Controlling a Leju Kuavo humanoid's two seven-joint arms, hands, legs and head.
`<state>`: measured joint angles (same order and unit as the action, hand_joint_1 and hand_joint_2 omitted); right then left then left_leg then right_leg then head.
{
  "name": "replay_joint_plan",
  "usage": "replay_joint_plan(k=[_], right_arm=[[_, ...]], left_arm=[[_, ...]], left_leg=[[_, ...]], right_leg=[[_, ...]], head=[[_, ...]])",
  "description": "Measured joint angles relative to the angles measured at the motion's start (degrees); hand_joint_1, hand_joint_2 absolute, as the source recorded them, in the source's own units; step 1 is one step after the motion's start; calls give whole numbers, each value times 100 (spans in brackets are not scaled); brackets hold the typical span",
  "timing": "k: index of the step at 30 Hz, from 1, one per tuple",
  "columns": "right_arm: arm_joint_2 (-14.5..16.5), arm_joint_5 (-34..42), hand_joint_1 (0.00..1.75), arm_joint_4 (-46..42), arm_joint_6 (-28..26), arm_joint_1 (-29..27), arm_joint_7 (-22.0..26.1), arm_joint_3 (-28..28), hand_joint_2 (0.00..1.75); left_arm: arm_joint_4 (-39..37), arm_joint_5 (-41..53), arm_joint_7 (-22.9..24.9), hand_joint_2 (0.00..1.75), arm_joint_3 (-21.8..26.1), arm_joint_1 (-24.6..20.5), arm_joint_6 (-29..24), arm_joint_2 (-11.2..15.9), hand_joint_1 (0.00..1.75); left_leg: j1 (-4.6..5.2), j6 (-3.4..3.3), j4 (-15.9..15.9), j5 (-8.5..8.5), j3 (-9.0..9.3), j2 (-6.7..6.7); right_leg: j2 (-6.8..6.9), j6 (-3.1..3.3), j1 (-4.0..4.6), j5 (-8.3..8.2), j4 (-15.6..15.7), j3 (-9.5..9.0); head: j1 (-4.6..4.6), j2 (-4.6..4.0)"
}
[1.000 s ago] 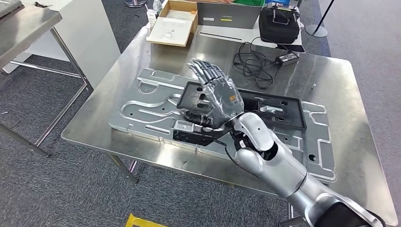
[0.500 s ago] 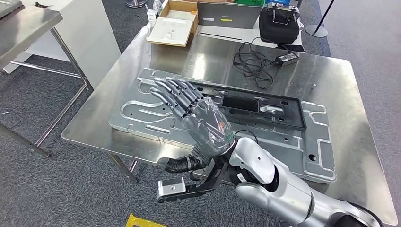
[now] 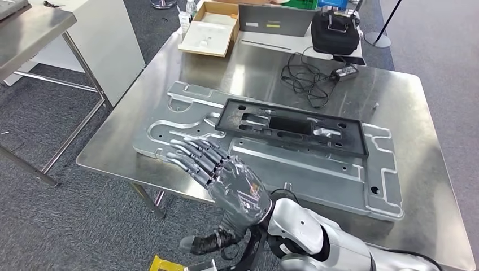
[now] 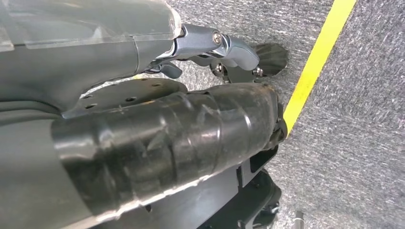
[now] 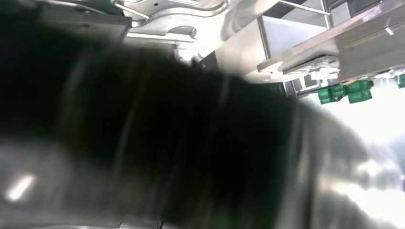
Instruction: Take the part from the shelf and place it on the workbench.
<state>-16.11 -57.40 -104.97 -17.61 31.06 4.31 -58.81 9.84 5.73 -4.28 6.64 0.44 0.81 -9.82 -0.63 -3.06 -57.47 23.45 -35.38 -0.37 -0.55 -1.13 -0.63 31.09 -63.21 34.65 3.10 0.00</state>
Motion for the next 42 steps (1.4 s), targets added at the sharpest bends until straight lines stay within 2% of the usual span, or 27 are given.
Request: replay_joint_plan(k=[2, 3, 4, 5, 6, 8, 9, 11, 13, 14, 17, 18, 19, 21, 23, 25, 27, 29, 32, 33, 34, 35, 36, 37, 39, 41, 42], right_arm=[[-25, 1, 0, -3, 2, -4, 2, -33, 175], [-34, 0, 0, -3, 3, -7, 2, -49, 175], [-40, 0, 0, -4, 3, -8, 0, -66, 175], [-42, 0, 0, -7, 3, -8, -2, -81, 175], [-43, 0, 0, -14, 5, -7, -6, -93, 175], [-45, 0, 0, -36, 15, -4, -15, -116, 175], [-50, 3, 0, -46, 21, -1, -20, -124, 175], [-59, 20, 0, -55, 28, 5, -25, -140, 175], [-62, 42, 0, -55, 33, 21, -26, -153, 175], [-61, 48, 0, -56, 38, 34, -26, -160, 175], [-59, 54, 0, -57, 60, 53, -27, -187, 175], [-59, 54, 0, -57, 64, 53, -29, -198, 175], [-60, 51, 0, -56, 65, 52, -36, -210, 175], [-61, 39, 0, -56, 58, 53, -56, -226, 175], [-62, 16, 0, -59, 50, 54, -83, -232, 175], [-69, -6, 0, -69, 45, 55, -112, -236, 175], [-79, -19, 0, -76, 39, 56, -126, -239, 175], [-90, -24, 0, -74, 28, 54, -127, -239, 175], [-136, -36, 0, -69, 15, 30, -130, -240, 175], [-158, -39, 0, -63, 14, 21, -131, -241, 175], [-176, -39, 0, -57, 14, 13, -132, -242, 175], [-192, -39, 0, -51, 12, 9, -132, -243, 175], [-209, -40, 0, -48, 10, 6, -133, -243, 175], [-225, -42, 0, -49, 7, 5, -133, -242, 175], [-264, -46, 0, -69, 1, 0, -133, -241, 175], [-303, -51, 0, -95, -4, -6, -133, -241, 175], [-314, -52, 0, -103, -6, -7, -134, -241, 175]], left_arm=[[0, 1, 6, 0, -11, 5, -5, 1, 0], [0, 2, 10, 0, -15, 9, -9, 2, 0], [0, 2, 14, 0, -19, 12, -11, 2, 0], [0, 2, 16, 0, -21, 13, -13, 2, 0], [0, 3, 17, 0, -23, 9, -14, 1, 0], [1, 7, 20, 0, -28, 0, -18, 1, 0], [1, 10, 24, 0, -29, -4, -25, 2, 0], [0, 16, 35, 0, -40, -2, -43, 4, 0], [-1, 24, 46, 0, -56, 12, -59, 6, 0], [-1, 27, 51, 0, -62, 19, -66, 7, 0], [0, 40, 57, 0, -69, 12, -98, 7, 0], [0, 48, 57, 0, -70, 8, -120, 7, 0], [0, 56, 57, 0, -72, 7, -153, 8, 0], [0, 74, 58, 0, -74, 13, -229, 10, 0], [2, 86, 60, 0, -74, 12, -285, 14, 0], [5, 93, 61, 0, -76, -2, -318, 19, 0], [7, 97, 66, 0, -79, 0, -354, 20, 0], [7, 107, 79, 0, -80, 18, -390, 22, 0], [7, 114, 98, 0, -82, 18, -411, 32, 0], [7, 114, 98, 0, -83, 17, -411, 33, 0], [7, 113, 98, 0, -84, 19, -411, 34, 0], [7, 113, 98, 0, -85, 22, -410, 34, 0], [7, 112, 98, 0, -85, 24, -407, 35, 0], [7, 111, 98, 0, -85, 24, -404, 35, 0], [7, 111, 97, 0, -85, 17, -397, 30, 0], [7, 111, 95, 0, -85, 15, -392, 26, 0], [7, 111, 95, 0, -86, 22, -390, 27, 0]], left_leg=[[-2, -6, -4, -23, -42, -18], [-3, 3, -15, -37, -72, -33], [-7, 18, -28, -52, -105, -55], [-14, 37, -46, -71, -139, -86], [-24, 61, -67, -90, -171, -128], [-42, 134, -94, -139, -221, -219], [-45, 182, -97, -175, -235, -266], [-45, 285, -63, -268, -262, -367], [-61, 358, -80, -265, -321, -379], [-65, 384, -192, -124, -380, -306], [-70, 433, -1147, 718, -651, -40], [-72, 448, -1511, 894, -710, -16], [-72, 458, -1756, 935, -709, -5], [-70, 450, -1690, 700, -429, 28], [-44, 410, -951, 533, 188, 225], [14, 336, -262, 648, 644, 436], [46, 246, -49, 704, 689, 411], [22, 156, -10, 597, 615, 300], [6, 43, 3, 388, 416, 137], [10, 30, -8, 324, 327, 70], [14, 31, -24, 267, 238, -2], [16, 37, -47, 214, 150, -75], [16, 47, -72, 166, 67, -149], [16, 59, -97, 121, -5, -224], [18, 100, -127, 28, -114, -361], [6, 171, -109, -81, -166, -481], [3, 216, -82, -144, -184, -550]], right_leg=[[12, -35, -21, 441, -714, 247], [15, -51, -36, 548, -976, 324], [18, -62, -51, 542, -1045, 308], [17, -68, -66, 433, -891, 180], [-6, -71, -84, 260, -520, -60], [-177, -65, -90, 42, 230, -507], [-262, -47, -79, -6, 437, -620], [-309, 22, -31, -59, 472, -614], [-185, 129, -42, -131, 498, -550], [-109, 199, -45, -184, 517, -503], [119, 324, -1, -326, 526, -313], [200, 331, 18, -371, 516, -238], [276, 331, 32, -414, 500, -167], [421, 318, 51, -485, 447, -25], [544, 289, 72, -529, 370, 86], [665, 240, 94, -568, 309, 140], [794, 179, 99, -627, 303, 147], [679, 100, 73, -522, 233, 175], [187, 26, 34, 236, -523, 384], [118, 22, 30, 436, -859, 454], [90, 23, 30, 507, -1087, 473], [76, 31, 31, 456, -1141, 409], [56, 47, 30, 314, -984, 242], [-4, 75, 30, 148, -644, -15], [-246, 142, 32, 25, 140, -514], [-378, 179, 47, 46, 497, -691], [-332, 187, 54, 3, 530, -682]], head=[[0, 0], [1, 0], [-1, 0], [0, 0], [0, 0], [1, 0], [-1, 0], [-1, 0], [-1, 0], [-5, 0], [-18, 0], [-18, 0], [-17, 0], [-17, 0], [-18, 0], [-16, 0], [-14, 0], [-14, 0], [-14, 0], [-14, 0], [-14, 0], [-14, 0], [-13, 0], [-13, 0], [-15, 0], [-15, 0], [-14, 0]])
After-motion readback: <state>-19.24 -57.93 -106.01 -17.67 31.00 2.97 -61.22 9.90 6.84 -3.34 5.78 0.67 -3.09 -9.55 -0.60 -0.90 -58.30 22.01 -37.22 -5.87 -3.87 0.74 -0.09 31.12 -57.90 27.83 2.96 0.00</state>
